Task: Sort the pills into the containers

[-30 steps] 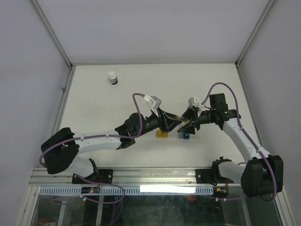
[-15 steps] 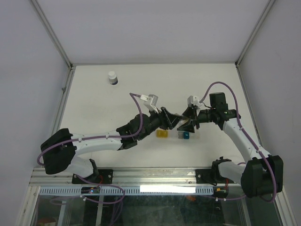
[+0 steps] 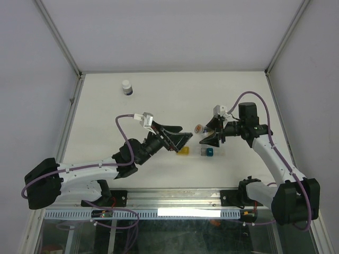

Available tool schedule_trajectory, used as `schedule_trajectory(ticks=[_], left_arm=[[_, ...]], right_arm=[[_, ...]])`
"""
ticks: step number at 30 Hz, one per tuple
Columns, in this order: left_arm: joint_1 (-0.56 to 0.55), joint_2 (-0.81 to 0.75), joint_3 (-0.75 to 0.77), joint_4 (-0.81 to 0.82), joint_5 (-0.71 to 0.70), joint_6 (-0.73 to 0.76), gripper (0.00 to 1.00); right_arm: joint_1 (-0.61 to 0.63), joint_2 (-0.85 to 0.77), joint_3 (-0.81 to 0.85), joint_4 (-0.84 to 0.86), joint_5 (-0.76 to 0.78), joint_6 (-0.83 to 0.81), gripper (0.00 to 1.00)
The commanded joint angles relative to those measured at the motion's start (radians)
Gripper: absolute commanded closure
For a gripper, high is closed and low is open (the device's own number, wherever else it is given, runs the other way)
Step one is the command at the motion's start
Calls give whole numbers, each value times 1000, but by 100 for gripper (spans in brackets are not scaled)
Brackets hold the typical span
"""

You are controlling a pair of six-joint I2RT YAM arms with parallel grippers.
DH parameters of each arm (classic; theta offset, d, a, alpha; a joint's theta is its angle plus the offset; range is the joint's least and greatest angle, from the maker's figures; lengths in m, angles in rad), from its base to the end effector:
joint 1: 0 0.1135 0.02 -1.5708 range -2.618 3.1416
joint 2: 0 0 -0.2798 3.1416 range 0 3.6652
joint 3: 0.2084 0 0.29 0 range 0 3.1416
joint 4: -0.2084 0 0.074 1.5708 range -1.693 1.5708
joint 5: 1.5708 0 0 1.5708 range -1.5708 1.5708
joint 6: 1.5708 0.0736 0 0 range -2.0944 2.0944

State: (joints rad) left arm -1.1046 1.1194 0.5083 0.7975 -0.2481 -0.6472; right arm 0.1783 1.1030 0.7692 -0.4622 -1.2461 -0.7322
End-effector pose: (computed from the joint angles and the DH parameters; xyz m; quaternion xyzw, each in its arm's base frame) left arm 0.1544 -0.2666 0.2786 0.0508 0.6384 -0.5362 0.5498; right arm 0.2334 0.1129 0.2573 -0.5286 0.5784 0.4358 0.4428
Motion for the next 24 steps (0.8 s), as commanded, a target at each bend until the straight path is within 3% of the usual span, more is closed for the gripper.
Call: schedule_trajectory(ticks=[1, 8, 12, 21, 24], left_arm=[[7, 50, 39, 53, -8, -82, 1], [-34, 167, 206, -102, -110, -108, 5], [-44, 223, 250, -113, -114, -101, 17], [-60, 279, 321, -222, -163, -111, 27], [-63, 288, 325, -224, -163, -115, 37]], right_arm=[[-2, -28, -2, 70, -48, 41, 100], [-2, -32, -7, 81, -39, 47, 100], [-2, -34, -7, 83, -36, 50, 100], [-2, -37, -7, 85, -29, 53, 100], [-1, -37, -8, 86, -29, 53, 100]])
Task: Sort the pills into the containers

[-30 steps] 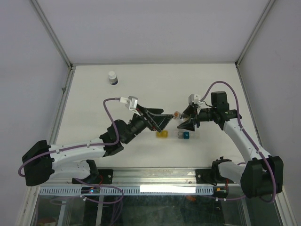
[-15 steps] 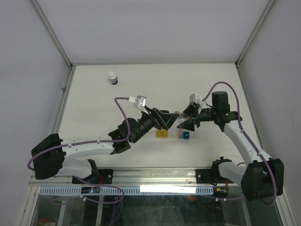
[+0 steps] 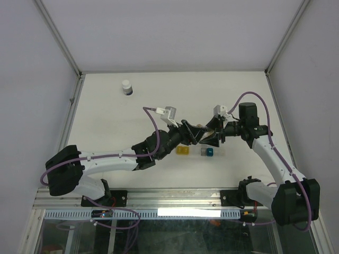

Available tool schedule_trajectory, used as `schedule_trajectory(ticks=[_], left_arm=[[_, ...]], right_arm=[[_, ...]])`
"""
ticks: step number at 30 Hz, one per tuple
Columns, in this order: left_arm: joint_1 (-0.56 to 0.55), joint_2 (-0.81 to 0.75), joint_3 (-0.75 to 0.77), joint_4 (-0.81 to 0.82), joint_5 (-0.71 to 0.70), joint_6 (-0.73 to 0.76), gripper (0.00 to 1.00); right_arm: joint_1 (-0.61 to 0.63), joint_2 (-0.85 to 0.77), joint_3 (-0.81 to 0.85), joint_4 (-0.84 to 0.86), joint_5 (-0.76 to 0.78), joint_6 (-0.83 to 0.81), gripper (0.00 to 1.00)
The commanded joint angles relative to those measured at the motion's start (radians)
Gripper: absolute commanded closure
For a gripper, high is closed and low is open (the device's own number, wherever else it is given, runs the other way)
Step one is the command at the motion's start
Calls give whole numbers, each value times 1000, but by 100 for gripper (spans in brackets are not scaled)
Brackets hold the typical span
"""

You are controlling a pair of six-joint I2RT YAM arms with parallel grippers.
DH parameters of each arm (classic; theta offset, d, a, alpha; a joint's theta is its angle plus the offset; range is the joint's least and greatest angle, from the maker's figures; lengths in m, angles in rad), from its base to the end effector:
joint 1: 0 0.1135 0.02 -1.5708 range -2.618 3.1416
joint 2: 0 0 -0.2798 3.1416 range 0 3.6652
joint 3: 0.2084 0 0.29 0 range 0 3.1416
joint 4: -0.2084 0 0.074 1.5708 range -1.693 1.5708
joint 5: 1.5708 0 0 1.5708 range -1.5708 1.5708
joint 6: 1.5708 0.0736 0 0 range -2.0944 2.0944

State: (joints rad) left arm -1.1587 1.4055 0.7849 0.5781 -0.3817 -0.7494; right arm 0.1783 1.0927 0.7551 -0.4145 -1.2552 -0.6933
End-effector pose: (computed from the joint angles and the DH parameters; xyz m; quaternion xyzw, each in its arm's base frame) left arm 0.1781 -0.3389 0.2673 0.0155 0.7207 -0.4750 0.5047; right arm 0.2332 0.1131 0.2584 -0.5253 0.5745 0.4389 0.4487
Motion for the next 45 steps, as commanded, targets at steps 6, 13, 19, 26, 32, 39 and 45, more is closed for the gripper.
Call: schedule_trajectory(ticks=[6, 13, 19, 26, 32, 39, 45], left_arm=[[-9, 8, 50, -2, -19, -15, 62], [-9, 16, 53, 23, 13, 38, 64], [-5, 10, 40, 63, 23, 138, 100], [28, -17, 45, -1, 11, 229, 100], [69, -20, 78, -131, 19, 336, 100], [169, 63, 162, -297, 63, 495, 100], [243, 183, 255, -386, 105, 605, 100]], right_arm=[[-1, -25, 6, 39, -18, 16, 100], [-2, -26, 4, 39, -20, 15, 97], [-2, -27, 6, 42, -6, 32, 42], [-14, -30, 24, 28, 24, 46, 0], [-49, -33, 53, -45, 39, -10, 0], [-81, -38, 58, -57, 37, -17, 1], [-92, -34, 52, -34, 47, 9, 0]])
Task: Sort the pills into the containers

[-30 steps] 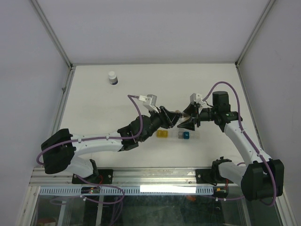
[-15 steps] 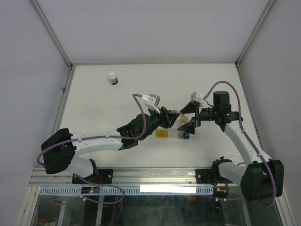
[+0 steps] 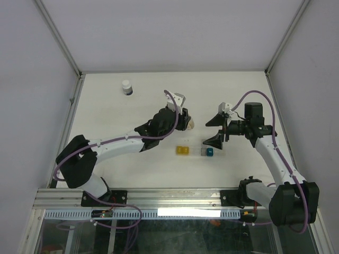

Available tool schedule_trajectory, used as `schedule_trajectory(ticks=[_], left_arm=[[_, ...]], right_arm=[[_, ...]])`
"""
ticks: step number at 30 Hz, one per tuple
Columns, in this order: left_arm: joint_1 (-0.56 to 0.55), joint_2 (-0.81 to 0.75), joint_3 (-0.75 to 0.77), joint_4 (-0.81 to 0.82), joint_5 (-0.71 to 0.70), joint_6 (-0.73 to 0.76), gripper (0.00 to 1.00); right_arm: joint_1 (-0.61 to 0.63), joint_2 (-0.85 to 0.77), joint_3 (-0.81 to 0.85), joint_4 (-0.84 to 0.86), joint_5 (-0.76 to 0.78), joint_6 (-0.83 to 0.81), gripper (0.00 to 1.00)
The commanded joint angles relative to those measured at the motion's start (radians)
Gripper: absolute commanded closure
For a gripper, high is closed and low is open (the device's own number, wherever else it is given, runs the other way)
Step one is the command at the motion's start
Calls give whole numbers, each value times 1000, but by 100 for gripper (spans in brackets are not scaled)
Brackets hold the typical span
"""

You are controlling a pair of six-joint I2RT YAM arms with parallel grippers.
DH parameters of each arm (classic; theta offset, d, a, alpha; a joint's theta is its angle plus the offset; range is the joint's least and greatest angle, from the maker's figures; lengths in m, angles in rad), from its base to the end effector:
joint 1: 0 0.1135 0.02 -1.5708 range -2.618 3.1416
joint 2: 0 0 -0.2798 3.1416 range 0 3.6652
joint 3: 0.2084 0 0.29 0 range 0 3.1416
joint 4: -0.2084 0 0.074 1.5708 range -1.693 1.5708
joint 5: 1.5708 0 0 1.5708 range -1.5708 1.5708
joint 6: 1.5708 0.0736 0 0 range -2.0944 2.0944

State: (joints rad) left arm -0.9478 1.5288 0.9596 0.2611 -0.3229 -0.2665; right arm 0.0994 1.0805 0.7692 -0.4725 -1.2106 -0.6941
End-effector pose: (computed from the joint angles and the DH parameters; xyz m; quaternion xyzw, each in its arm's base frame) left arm 0.2620 -0.3247 0.2471 0.1768 0.7826 -0.2258 0.5525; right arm 0.2394 0.0931 0.2600 -0.4947 0.6162 0.4101 0.4554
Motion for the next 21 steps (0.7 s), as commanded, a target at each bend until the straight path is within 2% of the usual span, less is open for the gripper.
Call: schedule_trajectory(ticks=[1, 8, 10, 11, 17, 19, 21], left_arm=[[38, 82, 99, -85, 48, 140, 100], [65, 218, 218, -161, 50, 222, 100], [68, 244, 237, -168, 53, 229, 95], [68, 256, 245, -175, 52, 230, 88], [69, 252, 263, -193, 56, 205, 28], [68, 234, 260, -193, 53, 197, 16], [68, 211, 254, -192, 59, 194, 9]], right_arm=[[-15, -21, 37, 29, 5, 14, 0], [-22, -15, 32, 49, 23, 35, 0], [-24, -12, 33, 51, 23, 38, 0], [-24, -11, 32, 51, 22, 40, 0], [-30, 0, 35, 52, 23, 48, 0], [-30, 4, 35, 52, 27, 52, 0], [-31, 7, 35, 53, 34, 54, 1]])
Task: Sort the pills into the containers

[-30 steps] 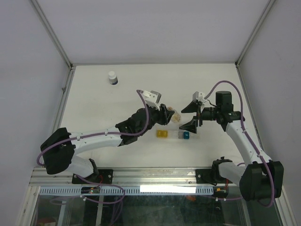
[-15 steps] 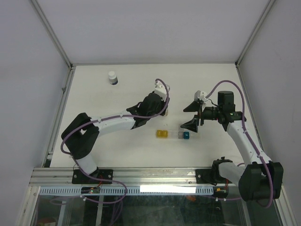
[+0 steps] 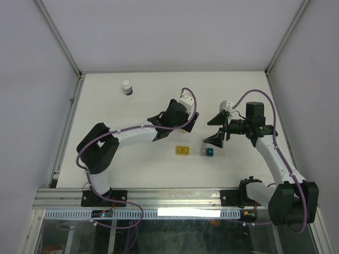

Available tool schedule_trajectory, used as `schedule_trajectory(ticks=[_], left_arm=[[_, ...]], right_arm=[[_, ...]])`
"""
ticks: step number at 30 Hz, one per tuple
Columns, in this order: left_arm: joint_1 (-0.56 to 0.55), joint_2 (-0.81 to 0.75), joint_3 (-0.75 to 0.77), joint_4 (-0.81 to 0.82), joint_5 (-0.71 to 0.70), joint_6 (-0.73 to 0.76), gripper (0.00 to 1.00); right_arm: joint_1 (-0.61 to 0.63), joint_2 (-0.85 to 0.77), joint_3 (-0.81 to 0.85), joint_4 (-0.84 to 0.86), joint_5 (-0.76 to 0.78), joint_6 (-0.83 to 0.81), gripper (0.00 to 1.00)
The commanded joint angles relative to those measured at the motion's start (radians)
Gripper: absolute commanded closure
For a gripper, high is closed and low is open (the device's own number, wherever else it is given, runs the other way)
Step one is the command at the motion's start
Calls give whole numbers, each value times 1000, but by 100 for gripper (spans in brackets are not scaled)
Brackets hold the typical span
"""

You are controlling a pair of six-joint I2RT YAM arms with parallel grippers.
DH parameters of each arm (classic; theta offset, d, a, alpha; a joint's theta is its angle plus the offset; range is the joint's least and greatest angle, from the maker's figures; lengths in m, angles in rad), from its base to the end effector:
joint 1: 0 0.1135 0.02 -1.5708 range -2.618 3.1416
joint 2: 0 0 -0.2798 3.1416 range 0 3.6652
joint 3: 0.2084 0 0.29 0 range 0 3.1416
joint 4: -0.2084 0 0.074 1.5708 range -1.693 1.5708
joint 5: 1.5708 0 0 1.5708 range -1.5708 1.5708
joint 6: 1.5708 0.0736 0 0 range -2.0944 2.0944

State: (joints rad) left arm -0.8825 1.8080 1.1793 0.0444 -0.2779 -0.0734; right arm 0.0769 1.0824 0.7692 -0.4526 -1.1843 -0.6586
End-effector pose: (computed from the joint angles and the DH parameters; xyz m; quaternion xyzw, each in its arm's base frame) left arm 0.3150 -0.3511 0.1873 0.2831 0.8277 -0.1074 0.4725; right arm 0.2445 0.0872 0.2597 -0.4785 0.6338 0.3988 0.4586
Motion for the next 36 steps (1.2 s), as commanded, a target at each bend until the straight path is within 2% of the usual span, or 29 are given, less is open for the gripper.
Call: schedule_trajectory(ticks=[1, 5, 8, 9, 10, 11, 12, 14, 17, 20, 23, 27, 33, 36], left_arm=[[4, -85, 29, 24, 20, 0, 7], [5, -183, -49, 54, 43, -6, 1], [7, -313, -204, 173, 97, -6, 1], [11, -386, -277, 234, 125, -12, 1], [16, -443, -350, 294, 150, -22, 1], [21, -495, -444, 361, 177, -36, 1], [28, -537, -493, 423, 213, -49, 1], [41, -604, -628, 534, 278, -69, 1], [45, -647, -751, 617, 315, -76, 1], [44, -670, -853, 707, 332, -84, 1], [45, -689, -933, 800, 332, -92, 1], [44, -684, -984, 869, 332, -101, 1], [44, -682, -1012, 887, 337, -107, 1], [45, -695, -1023, 892, 331, -106, 1]], right_arm=[[-9, 5, 32, 40, 12, 22, 1], [-9, 4, 24, 100, 59, 79, 0], [-7, 64, 40, 170, 99, 313, 0], [-6, 112, 81, 115, 68, 303, 0], [-2, 170, 144, 7, 35, 230, 0], [12, 243, 235, -135, 9, 79, 0], [38, 308, 314, -257, 23, 28, 0], [101, 378, 414, -305, 151, 13, 0], [208, 376, 420, -154, 403, 93, 0], [348, 435, 504, -154, 665, 109, 0], [443, 537, 603, -215, 891, 100, 1], [495, 642, 700, -270, 1000, 119, 0], [514, 731, 773, -305, 1047, 142, 4], [519, 756, 789, -316, 1027, 153, 9]])
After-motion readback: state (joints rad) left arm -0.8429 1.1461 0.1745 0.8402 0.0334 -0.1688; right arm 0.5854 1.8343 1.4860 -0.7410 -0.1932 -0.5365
